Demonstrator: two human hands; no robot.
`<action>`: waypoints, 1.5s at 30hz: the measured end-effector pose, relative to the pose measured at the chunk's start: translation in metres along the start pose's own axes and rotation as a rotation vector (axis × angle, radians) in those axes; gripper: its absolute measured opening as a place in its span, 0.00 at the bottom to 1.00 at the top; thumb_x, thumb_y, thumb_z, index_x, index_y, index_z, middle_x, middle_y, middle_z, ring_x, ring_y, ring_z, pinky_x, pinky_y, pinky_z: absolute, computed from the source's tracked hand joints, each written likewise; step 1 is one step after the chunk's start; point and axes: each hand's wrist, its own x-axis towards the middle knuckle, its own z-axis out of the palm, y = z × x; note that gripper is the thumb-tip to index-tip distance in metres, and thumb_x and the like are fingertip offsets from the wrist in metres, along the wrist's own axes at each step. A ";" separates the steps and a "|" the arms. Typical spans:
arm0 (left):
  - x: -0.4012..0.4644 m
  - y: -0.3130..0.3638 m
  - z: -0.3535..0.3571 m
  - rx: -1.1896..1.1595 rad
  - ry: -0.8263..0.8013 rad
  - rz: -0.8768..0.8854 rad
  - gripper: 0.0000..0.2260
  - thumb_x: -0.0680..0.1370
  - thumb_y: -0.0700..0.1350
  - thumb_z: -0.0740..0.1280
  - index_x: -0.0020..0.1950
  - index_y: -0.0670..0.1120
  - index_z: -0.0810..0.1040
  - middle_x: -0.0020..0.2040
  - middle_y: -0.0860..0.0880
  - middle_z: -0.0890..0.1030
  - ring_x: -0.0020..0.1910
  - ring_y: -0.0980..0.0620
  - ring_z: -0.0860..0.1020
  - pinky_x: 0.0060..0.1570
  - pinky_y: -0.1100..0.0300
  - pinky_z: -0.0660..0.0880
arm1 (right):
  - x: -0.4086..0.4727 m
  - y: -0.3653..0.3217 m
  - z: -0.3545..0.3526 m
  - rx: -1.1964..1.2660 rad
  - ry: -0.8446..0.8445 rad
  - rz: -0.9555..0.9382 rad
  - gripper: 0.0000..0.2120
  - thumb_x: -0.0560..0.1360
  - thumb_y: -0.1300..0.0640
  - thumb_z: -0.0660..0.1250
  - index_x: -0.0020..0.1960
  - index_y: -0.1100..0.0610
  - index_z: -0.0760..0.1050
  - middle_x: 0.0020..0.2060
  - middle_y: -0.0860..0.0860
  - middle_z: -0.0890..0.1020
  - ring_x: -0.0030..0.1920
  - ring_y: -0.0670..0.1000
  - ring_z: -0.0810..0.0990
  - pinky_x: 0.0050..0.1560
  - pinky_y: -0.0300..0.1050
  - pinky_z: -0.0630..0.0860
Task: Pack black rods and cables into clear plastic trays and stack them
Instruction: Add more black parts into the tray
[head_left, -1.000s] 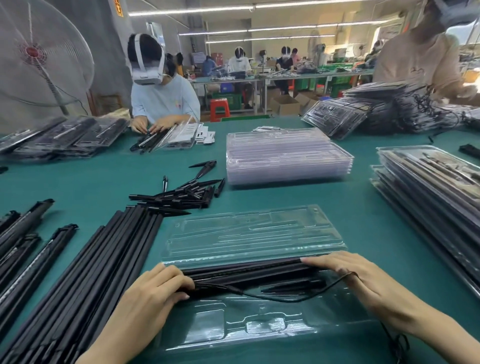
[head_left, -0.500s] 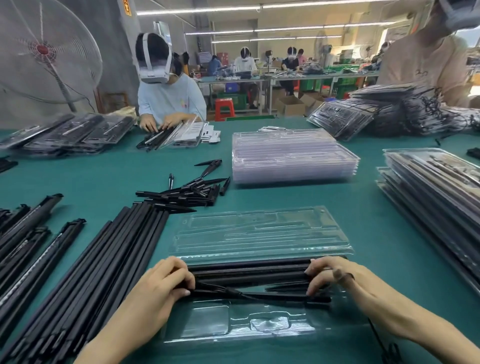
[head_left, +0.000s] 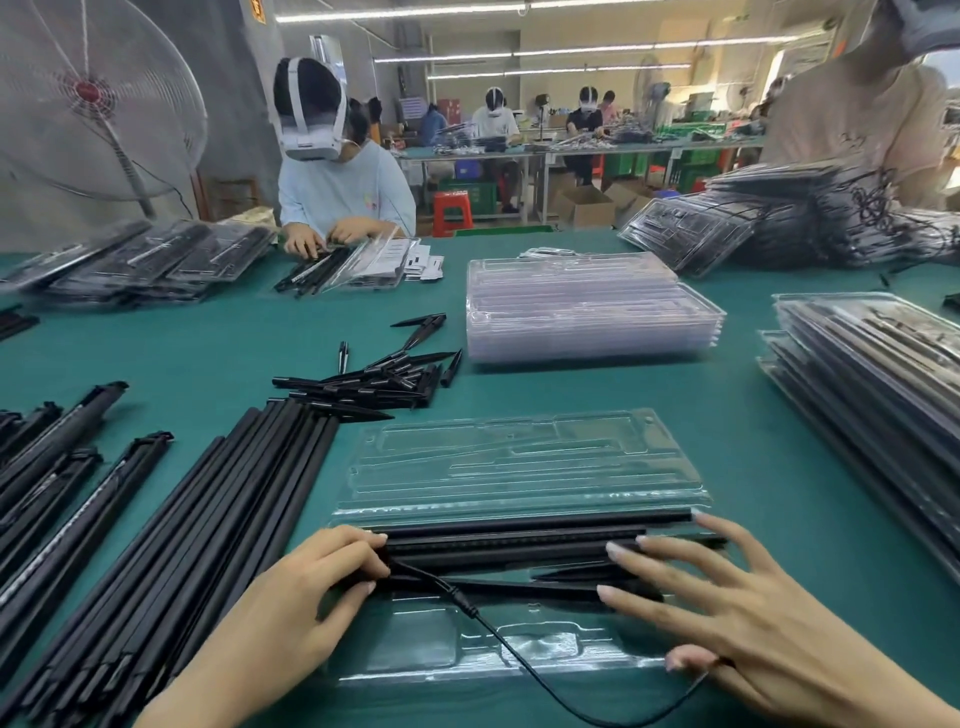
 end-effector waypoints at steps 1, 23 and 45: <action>-0.002 0.000 0.000 -0.001 0.000 -0.012 0.14 0.75 0.42 0.70 0.51 0.62 0.77 0.58 0.72 0.73 0.61 0.71 0.71 0.59 0.72 0.69 | -0.002 0.000 0.001 0.003 0.007 -0.023 0.24 0.82 0.41 0.44 0.68 0.44 0.72 0.67 0.44 0.74 0.62 0.48 0.78 0.61 0.56 0.64; 0.020 0.020 0.013 0.104 -0.105 0.034 0.21 0.81 0.60 0.49 0.74 0.63 0.49 0.72 0.71 0.50 0.72 0.72 0.45 0.72 0.70 0.42 | 0.001 0.003 -0.020 1.236 0.122 0.416 0.09 0.77 0.53 0.64 0.49 0.46 0.83 0.44 0.46 0.83 0.44 0.43 0.80 0.47 0.39 0.75; 0.024 0.016 0.030 0.268 -0.246 0.036 0.19 0.78 0.62 0.40 0.67 0.79 0.40 0.72 0.64 0.27 0.70 0.65 0.27 0.70 0.63 0.29 | 0.033 0.029 -0.003 0.378 -0.167 0.941 0.17 0.72 0.36 0.64 0.36 0.48 0.67 0.33 0.45 0.78 0.40 0.51 0.77 0.34 0.43 0.67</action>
